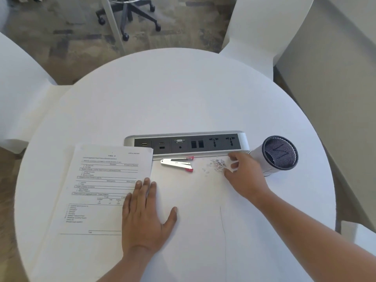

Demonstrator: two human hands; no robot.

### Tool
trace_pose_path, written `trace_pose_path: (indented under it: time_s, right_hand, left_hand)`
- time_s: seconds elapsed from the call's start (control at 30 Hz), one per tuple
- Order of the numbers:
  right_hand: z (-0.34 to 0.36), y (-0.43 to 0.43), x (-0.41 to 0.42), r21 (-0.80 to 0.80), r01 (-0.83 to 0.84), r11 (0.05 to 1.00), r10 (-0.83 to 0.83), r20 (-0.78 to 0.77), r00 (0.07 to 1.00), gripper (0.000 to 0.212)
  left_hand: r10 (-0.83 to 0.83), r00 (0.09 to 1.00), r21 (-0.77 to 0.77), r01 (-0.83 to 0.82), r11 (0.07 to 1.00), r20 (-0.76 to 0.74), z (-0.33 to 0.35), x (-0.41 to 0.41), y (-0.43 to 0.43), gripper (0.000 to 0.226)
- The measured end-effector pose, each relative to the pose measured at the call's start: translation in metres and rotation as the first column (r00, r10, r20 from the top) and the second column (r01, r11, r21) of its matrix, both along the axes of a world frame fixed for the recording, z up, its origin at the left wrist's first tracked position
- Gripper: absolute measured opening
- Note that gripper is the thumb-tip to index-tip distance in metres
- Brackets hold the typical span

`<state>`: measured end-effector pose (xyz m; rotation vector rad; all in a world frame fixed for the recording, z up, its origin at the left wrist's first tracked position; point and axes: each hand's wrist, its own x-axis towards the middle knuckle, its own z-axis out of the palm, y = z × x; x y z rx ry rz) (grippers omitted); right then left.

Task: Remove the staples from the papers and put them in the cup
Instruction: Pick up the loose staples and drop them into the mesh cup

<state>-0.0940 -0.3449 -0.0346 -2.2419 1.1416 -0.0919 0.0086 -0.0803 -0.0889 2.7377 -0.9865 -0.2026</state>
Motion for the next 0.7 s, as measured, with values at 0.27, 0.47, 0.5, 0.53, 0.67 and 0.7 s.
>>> trace_pose_path:
  time_s: [0.27, 0.47, 0.5, 0.53, 0.67, 0.7]
  right_hand:
    - [0.000, 0.002, 0.017, -0.078, -0.165, 0.983, 0.159, -0.082, 0.984, 0.039]
    - [-0.001, 0.009, 0.021, -0.170, -0.282, 0.944, 0.255, -0.165, 0.953, 0.024]
    - [-0.001, 0.009, 0.022, -0.177, -0.286, 0.942, 0.258, -0.167, 0.952, 0.023]
    - [-0.001, 0.009, 0.022, -0.179, -0.288, 0.941, 0.260, -0.166, 0.951, 0.022]
    - [-0.001, 0.007, 0.026, -0.172, -0.301, 0.938, 0.272, -0.173, 0.946, 0.021]
    - [0.000, 0.006, 0.026, -0.171, -0.304, 0.937, 0.275, -0.175, 0.945, 0.021]
  left_hand:
    - [0.014, 1.000, 0.012, -0.014, 1.000, -0.024, 0.002, -0.001, -0.001, 0.085]
    - [0.015, 1.000, 0.024, -0.015, 1.000, -0.023, 0.003, -0.002, -0.001, 0.085]
    - [0.016, 1.000, 0.024, -0.015, 1.000, -0.023, 0.003, -0.002, -0.001, 0.084]
    - [0.015, 1.000, 0.024, -0.014, 1.000, -0.024, 0.003, -0.002, -0.002, 0.084]
    - [0.018, 1.000, 0.027, -0.018, 0.999, -0.020, 0.003, -0.001, -0.002, 0.084]
    - [0.017, 1.000, 0.027, -0.016, 1.000, -0.020, 0.003, -0.001, -0.002, 0.084]
